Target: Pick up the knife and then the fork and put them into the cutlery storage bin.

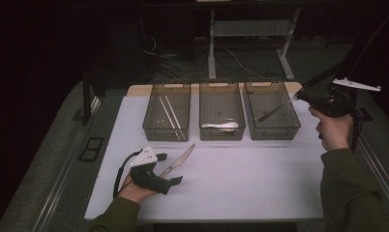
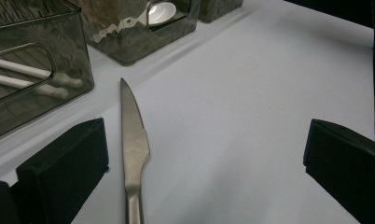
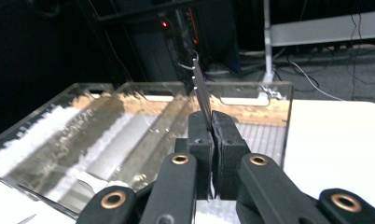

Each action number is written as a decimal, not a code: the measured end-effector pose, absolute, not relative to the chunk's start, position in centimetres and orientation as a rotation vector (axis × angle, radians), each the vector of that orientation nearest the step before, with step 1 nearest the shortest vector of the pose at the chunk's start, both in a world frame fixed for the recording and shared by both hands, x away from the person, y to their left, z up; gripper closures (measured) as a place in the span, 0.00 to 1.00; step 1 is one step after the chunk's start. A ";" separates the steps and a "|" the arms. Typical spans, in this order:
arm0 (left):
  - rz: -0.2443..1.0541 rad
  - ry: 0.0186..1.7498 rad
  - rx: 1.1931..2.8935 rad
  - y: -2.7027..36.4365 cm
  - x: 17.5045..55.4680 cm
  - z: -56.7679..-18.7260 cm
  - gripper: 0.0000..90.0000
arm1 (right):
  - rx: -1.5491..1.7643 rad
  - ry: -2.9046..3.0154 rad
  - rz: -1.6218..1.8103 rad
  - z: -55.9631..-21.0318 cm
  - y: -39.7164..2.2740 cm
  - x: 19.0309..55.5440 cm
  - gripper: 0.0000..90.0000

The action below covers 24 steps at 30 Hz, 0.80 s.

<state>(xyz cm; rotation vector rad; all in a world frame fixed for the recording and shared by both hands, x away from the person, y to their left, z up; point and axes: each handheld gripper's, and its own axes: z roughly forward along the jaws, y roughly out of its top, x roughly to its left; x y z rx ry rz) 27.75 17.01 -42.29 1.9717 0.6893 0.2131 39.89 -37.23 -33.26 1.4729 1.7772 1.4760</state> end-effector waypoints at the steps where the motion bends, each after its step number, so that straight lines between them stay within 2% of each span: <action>1: 0.211 0.690 1.974 17.0 27.8 -42.3 0.00 | 1.469 1.780 1.467 -33.5 -37.3 40.1 0.97; 24: 0.194 0.678 1.983 16.8 28.0 -42.4 0.00 | 1.604 1.926 1.367 -37.1 -35.9 44.2 0.97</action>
